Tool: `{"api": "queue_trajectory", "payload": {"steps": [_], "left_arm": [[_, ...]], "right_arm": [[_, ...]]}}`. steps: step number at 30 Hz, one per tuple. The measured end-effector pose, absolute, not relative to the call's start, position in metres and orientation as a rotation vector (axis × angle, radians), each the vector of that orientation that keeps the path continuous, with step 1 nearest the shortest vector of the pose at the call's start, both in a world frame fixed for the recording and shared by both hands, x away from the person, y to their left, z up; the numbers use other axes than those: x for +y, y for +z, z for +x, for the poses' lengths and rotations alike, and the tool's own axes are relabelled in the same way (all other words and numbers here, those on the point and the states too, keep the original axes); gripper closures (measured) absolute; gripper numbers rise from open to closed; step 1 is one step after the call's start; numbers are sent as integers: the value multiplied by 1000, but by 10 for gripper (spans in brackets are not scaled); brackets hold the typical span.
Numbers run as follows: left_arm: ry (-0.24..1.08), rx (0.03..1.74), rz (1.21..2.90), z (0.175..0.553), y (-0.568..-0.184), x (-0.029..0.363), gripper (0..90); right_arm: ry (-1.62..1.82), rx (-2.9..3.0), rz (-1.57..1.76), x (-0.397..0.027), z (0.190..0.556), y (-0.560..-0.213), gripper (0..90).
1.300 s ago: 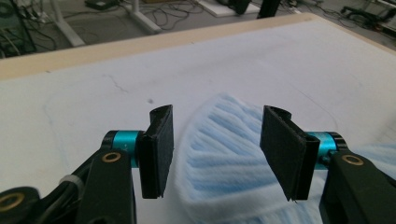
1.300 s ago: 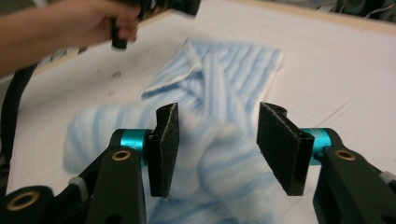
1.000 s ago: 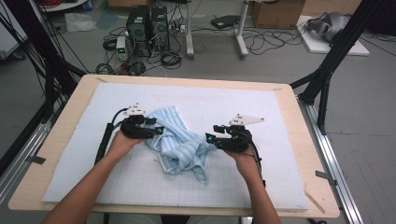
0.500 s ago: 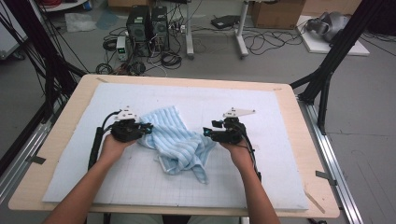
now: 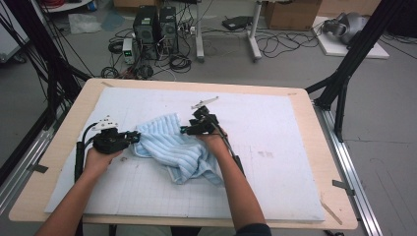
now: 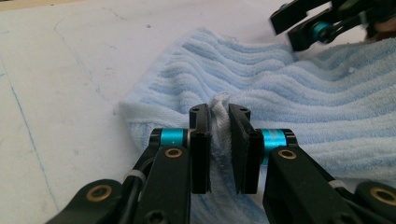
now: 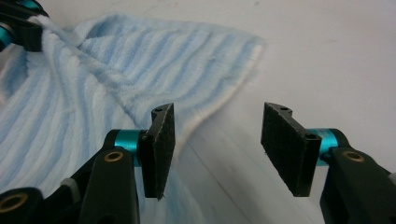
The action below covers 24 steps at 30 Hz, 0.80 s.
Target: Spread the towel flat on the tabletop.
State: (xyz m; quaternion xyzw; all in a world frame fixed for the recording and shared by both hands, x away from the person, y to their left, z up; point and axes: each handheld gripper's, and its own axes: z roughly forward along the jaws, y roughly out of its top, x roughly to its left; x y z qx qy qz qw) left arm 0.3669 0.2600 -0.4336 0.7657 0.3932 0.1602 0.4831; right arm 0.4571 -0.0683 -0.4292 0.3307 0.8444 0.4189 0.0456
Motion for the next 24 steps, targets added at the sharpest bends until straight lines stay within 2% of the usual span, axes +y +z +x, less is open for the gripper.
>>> {"api": "queue_trajectory", "payload": {"steps": [2, 4, 6, 12, 21, 24], "left_arm": [[398, 961, 1875, 367, -435, 260, 794], [409, 963, 1875, 367, -435, 259, 794], [422, 966, 1876, 368, -435, 258, 797], [477, 1016, 1849, 384, -436, 253, 834], [593, 1112, 1859, 429, -433, 244, 853], [604, 1166, 1798, 440, -434, 239, 853]], "right_arm": [[1262, 2625, 986, -49, 461, -437, 483], [1187, 2666, 937, -38, 461, -443, 615], [1132, 2661, 856, -37, 459, -440, 856], [1068, 2580, 877, -55, 463, -433, 870], [992, 2362, 1113, -111, 476, -420, 869], [960, 2254, 1173, -122, 476, -413, 869]]}}
